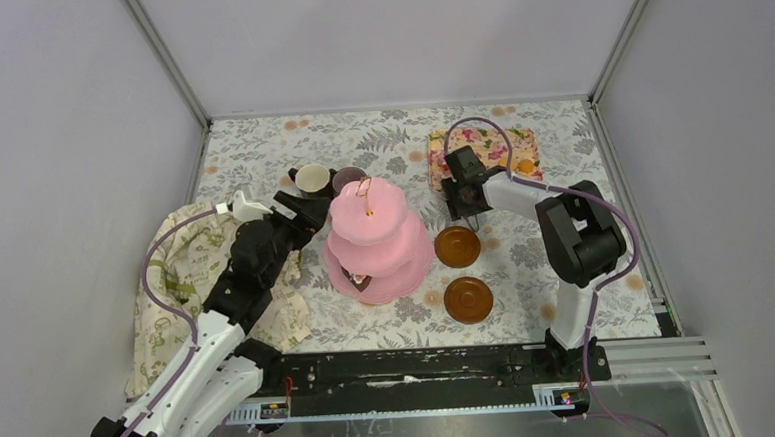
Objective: Serve the afternoon tea
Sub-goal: Place the clamp on the tray.
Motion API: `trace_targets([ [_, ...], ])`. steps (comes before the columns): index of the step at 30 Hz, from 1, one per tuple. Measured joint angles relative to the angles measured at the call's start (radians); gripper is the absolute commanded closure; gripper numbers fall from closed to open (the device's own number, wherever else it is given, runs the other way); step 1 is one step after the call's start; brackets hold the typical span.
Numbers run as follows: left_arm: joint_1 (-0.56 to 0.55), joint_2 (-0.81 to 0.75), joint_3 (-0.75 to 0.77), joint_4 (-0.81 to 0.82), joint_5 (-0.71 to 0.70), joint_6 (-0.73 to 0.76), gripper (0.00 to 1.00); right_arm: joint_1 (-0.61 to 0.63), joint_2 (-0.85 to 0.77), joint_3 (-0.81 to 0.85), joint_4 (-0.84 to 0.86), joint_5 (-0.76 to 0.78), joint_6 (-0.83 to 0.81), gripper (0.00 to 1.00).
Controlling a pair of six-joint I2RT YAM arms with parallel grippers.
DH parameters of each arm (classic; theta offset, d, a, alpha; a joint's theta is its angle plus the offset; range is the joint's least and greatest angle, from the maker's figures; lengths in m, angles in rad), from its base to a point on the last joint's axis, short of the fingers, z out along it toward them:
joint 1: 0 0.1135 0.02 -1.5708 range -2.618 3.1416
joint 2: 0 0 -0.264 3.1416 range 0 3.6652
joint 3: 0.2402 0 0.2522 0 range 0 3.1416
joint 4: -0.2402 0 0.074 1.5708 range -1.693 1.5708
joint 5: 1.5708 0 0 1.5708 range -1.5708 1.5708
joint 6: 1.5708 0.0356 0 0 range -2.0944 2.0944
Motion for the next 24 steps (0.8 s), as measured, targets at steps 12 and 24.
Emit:
trace_targets([
  [12,0.0,0.0,0.0,0.0,0.0,0.0,0.16,0.0,-0.106,-0.175,0.164,-0.049,0.071,0.18],
  [24,0.0,0.006,0.0,0.0,-0.031,0.006,0.15,0.0,-0.323,-0.295,0.371,0.056,0.189,0.09],
])
